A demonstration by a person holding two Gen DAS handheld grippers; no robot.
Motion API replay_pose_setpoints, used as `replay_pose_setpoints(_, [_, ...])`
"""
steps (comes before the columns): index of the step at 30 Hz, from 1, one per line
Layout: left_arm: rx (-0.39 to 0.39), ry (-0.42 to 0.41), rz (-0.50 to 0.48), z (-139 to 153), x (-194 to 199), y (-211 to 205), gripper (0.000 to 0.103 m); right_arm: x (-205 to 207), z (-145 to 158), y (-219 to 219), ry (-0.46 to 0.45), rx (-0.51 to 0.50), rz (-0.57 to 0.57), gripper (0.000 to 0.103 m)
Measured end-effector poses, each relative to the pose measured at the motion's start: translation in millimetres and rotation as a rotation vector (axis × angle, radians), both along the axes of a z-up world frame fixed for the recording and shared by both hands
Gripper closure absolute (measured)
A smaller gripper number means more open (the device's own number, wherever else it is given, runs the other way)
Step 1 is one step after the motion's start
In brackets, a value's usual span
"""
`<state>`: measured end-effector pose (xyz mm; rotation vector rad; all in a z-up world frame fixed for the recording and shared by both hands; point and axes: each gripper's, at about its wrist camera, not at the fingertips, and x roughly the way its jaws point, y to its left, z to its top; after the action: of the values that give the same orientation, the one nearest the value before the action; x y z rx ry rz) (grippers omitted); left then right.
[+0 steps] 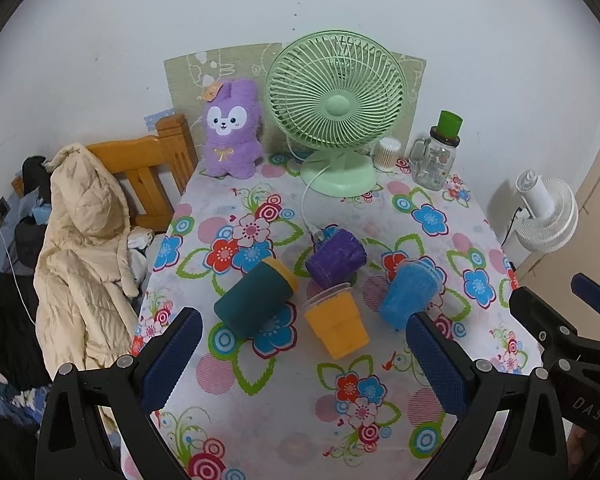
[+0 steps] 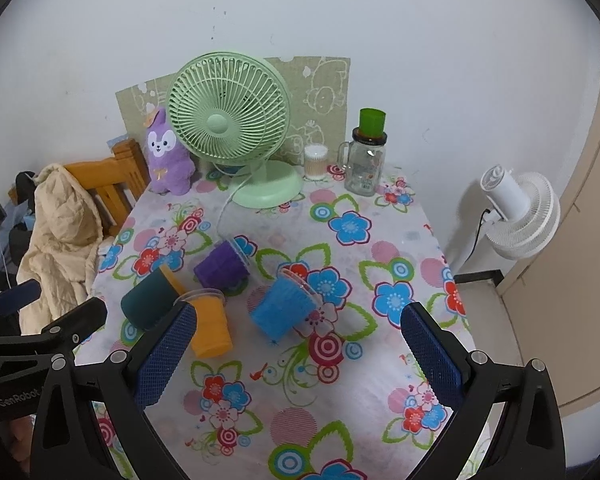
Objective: Flip cup upside down
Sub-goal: 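Move the left tool toward the purple cup and close around it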
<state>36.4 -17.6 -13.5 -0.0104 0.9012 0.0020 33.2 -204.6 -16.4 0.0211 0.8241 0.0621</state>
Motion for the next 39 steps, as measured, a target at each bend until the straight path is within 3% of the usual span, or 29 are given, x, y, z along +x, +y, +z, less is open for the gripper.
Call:
replay_pose_setpoints(4, [-0.013, 0.009, -0.034, -3, 13, 1, 0.000, 12, -7, 0, 0.018, 0.008, 0.013, 0.000])
replay_pose_setpoints(13, [0.040, 0.043, -0.123, -22, 57, -7, 0.000, 48, -27, 2, 0.070, -0.005, 0.035, 0.000])
replay_pose_setpoints(28, [0.066, 0.117, -0.301, -69, 131, -27, 0.000, 110, -62, -7, 0.102, -0.005, 0.021, 0.000])
replay_pose_setpoints(39, [0.069, 0.235, -0.432, -111, 174, -43, 0.004, 144, -100, -12, 0.158, 0.015, -0.003, 0.000])
